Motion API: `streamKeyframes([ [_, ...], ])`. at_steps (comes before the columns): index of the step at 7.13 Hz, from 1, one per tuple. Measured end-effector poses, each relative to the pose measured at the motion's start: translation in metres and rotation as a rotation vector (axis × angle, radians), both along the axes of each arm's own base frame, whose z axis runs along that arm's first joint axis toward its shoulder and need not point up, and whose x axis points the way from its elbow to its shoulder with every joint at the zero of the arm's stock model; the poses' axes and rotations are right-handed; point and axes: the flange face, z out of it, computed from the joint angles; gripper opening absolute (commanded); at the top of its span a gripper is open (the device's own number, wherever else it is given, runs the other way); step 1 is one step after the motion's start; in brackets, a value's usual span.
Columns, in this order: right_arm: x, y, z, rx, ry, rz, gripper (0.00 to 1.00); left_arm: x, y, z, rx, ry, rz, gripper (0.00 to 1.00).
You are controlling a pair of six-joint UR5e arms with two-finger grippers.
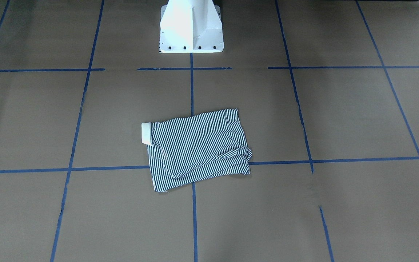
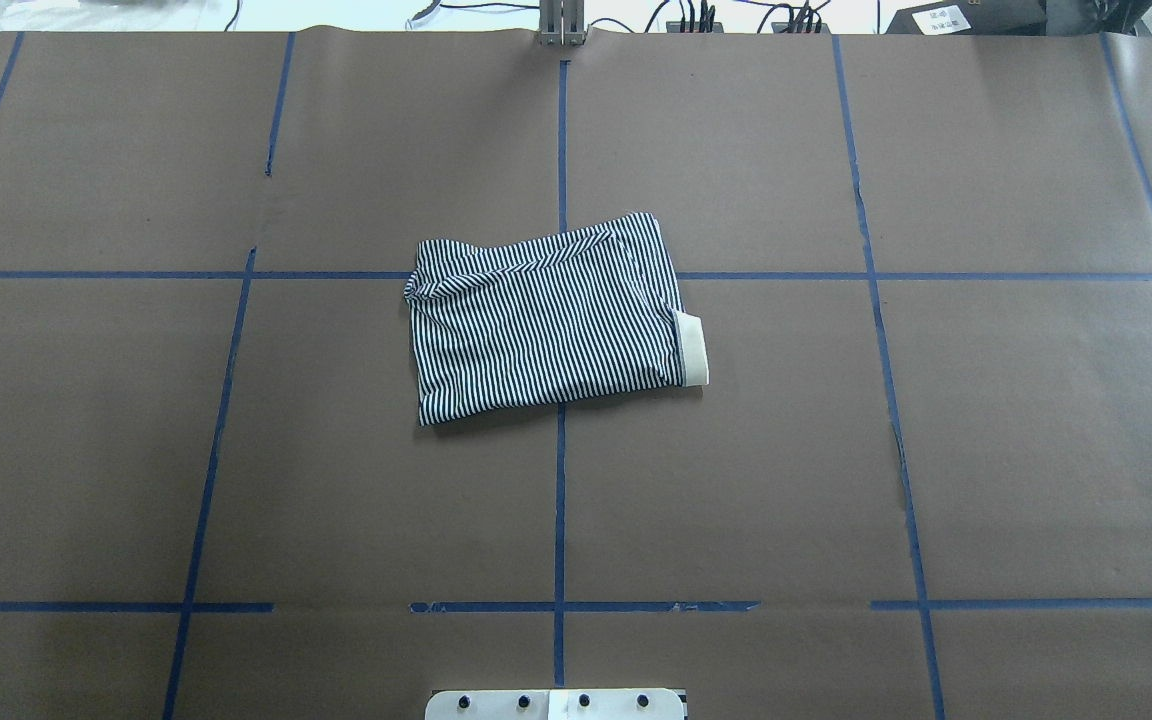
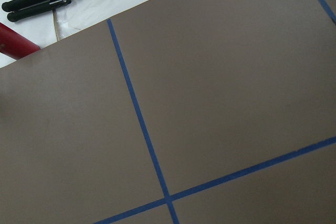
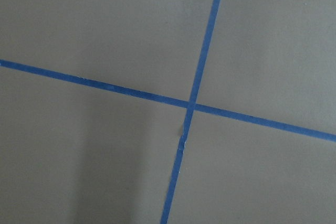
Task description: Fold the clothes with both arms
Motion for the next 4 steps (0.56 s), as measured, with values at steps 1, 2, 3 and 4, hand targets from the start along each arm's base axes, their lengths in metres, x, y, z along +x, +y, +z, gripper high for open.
streamKeyframes([
  [1, 0.0, 0.009, 0.014, -0.011, 0.022, -0.008, 1.0, 0.0, 0.008, 0.018, -0.01, -0.003, 0.008, 1.0],
  [2, -0.005, 0.013, 0.021, -0.013, 0.056, -0.023, 1.0, 0.0, 0.011, 0.035, -0.032, -0.011, 0.011, 1.0],
  [3, -0.006, 0.012, 0.018, -0.004, 0.08, -0.028, 1.0, 0.0, 0.011, 0.051, -0.073, -0.018, 0.01, 1.0],
  [4, -0.007, 0.011, 0.014, 0.001, 0.086, -0.029, 1.0, 0.0, 0.013, 0.065, -0.138, -0.019, 0.011, 1.0],
])
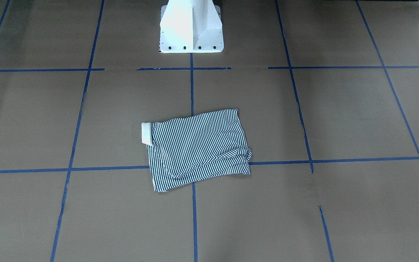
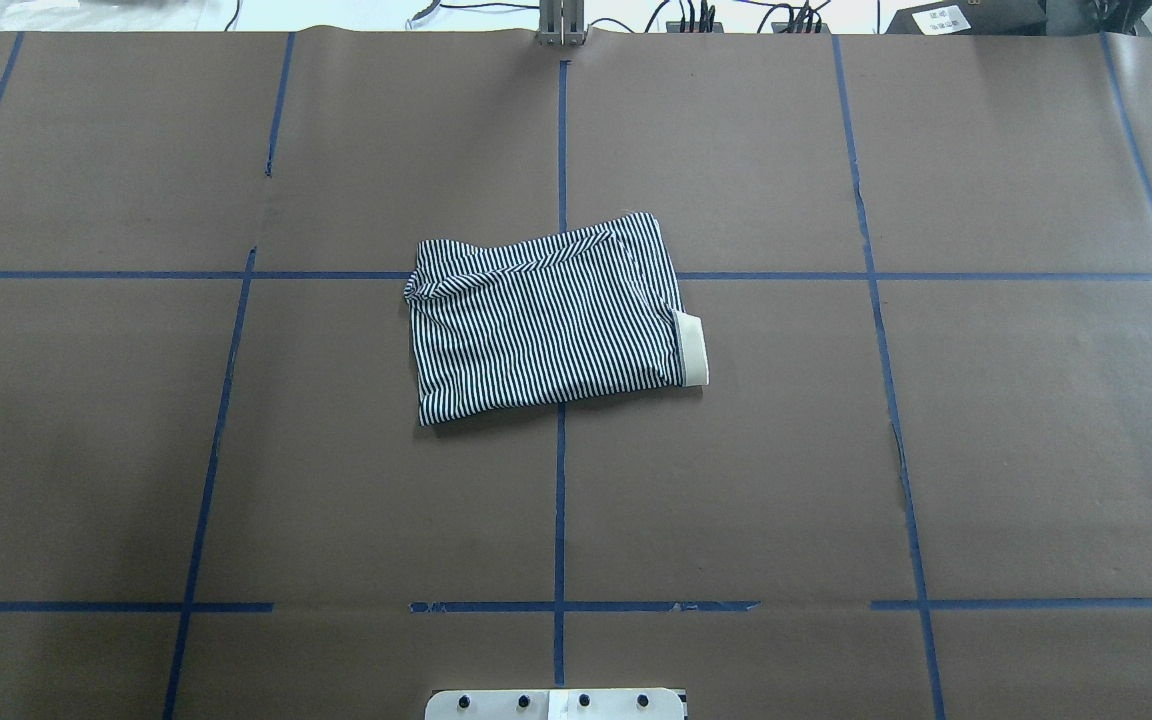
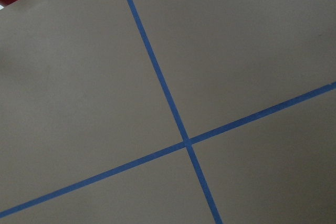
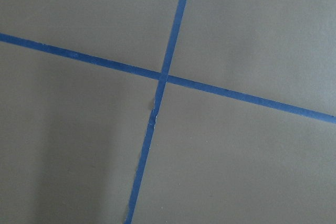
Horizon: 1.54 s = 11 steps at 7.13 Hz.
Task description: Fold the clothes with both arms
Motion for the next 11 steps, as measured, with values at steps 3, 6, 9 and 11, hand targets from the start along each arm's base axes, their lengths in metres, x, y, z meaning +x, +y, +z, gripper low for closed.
streamKeyframes([
  [3, -0.001, -0.001, -0.003, -0.01, -0.045, 0.007, 1.0, -0.003, 0.014, 0.019, -0.114, 0.011, 0.006, 1.0],
  [6, 0.01, 0.007, 0.001, -0.025, -0.085, 0.038, 1.0, -0.004, 0.016, 0.026, -0.087, 0.008, 0.064, 1.0],
  [9, 0.016, 0.009, -0.002, -0.05, -0.088, 0.091, 1.0, -0.004, 0.017, 0.031, -0.093, 0.008, 0.071, 1.0],
  [11, 0.016, 0.009, -0.003, -0.071, -0.089, 0.12, 1.0, -0.004, 0.017, 0.033, -0.099, 0.008, 0.068, 1.0],
])
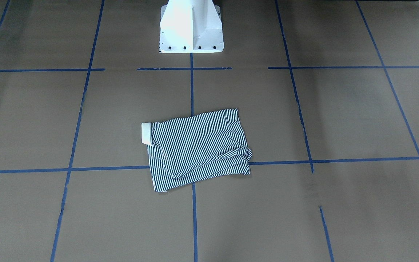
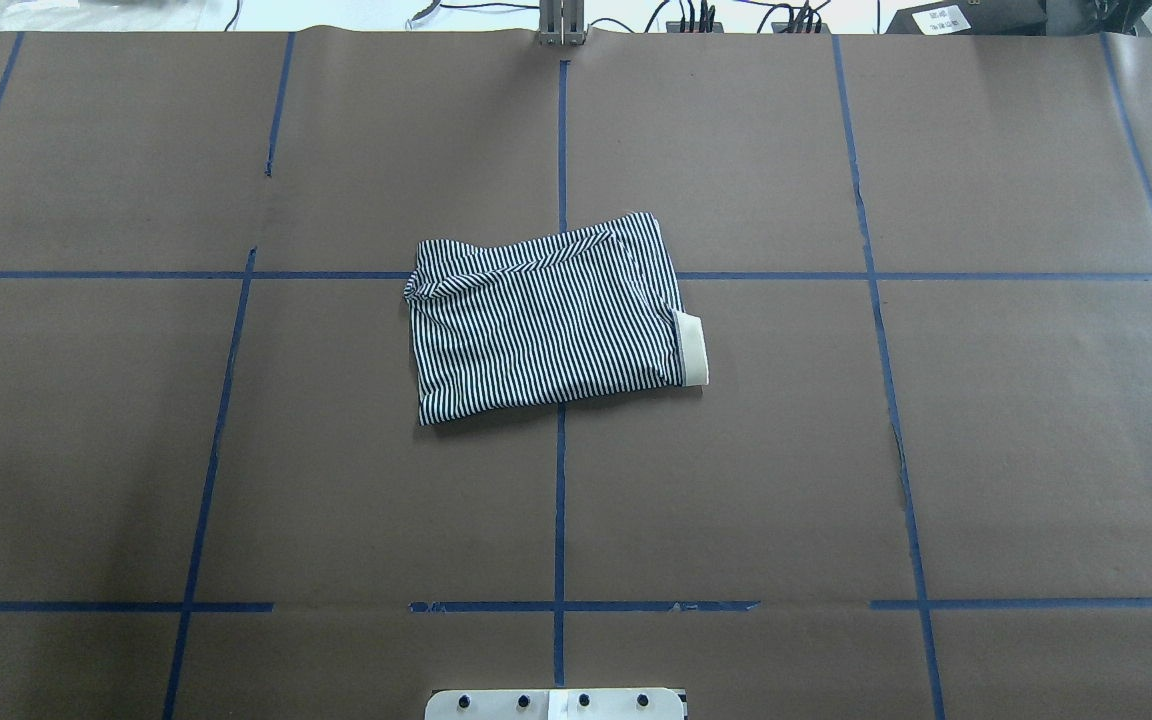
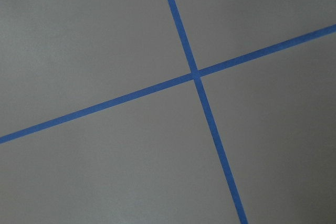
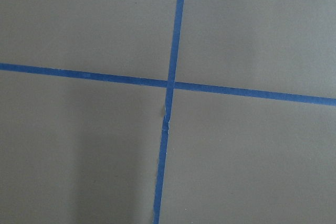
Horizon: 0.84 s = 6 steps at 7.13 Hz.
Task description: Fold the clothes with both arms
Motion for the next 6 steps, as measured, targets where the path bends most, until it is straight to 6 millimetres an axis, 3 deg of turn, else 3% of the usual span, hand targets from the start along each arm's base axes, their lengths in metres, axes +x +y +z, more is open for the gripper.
streamKeyframes([
  [6, -0.0007, -0.001, -0.0026, -0.028, -0.003, 0.034, 1.0, 0.0055, -0.001, -0.0055, -0.175, 0.079, -0.2, 1.0],
])
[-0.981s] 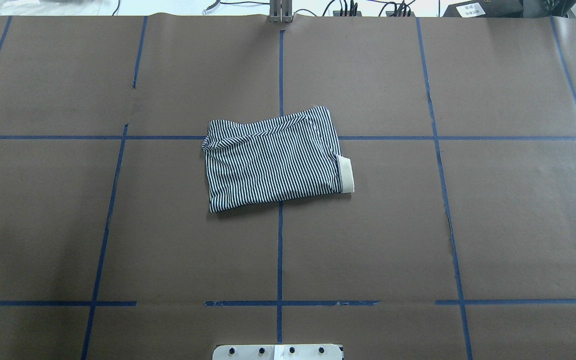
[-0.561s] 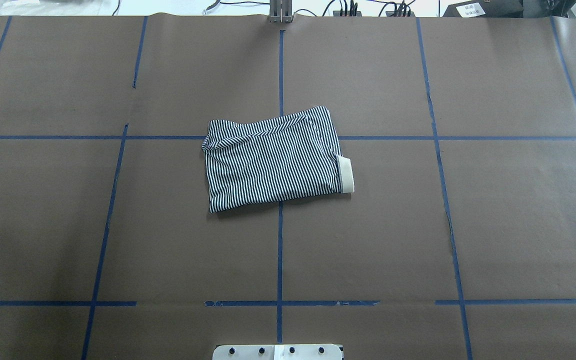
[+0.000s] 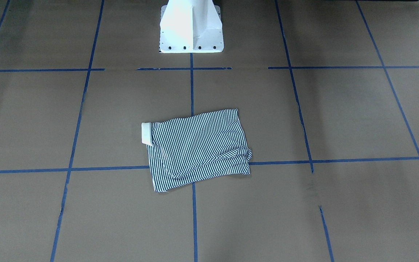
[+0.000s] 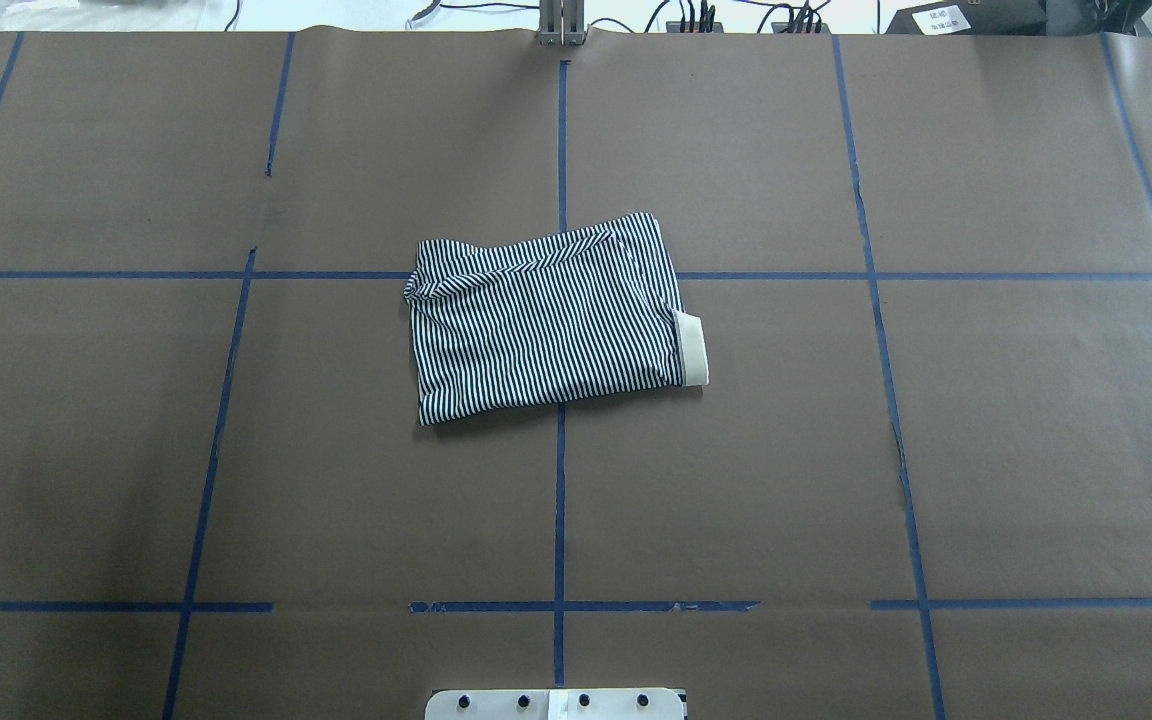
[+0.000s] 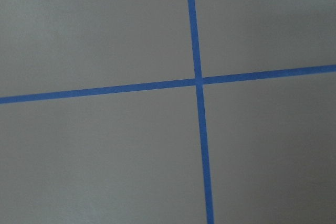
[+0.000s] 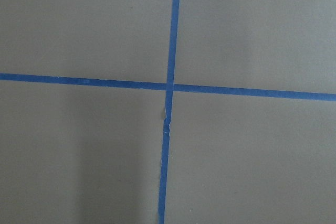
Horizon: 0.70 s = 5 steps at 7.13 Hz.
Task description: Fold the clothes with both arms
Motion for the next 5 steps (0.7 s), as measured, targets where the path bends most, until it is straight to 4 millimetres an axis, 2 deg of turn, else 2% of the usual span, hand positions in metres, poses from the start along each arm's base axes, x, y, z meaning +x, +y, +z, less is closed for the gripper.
streamKeyframes([
  [5, 0.0, 0.0002, 0.001, -0.008, -0.001, 0.005, 1.0, 0.0005, -0.0004, -0.0023, 0.0, 0.007, -0.008, 1.0],
])
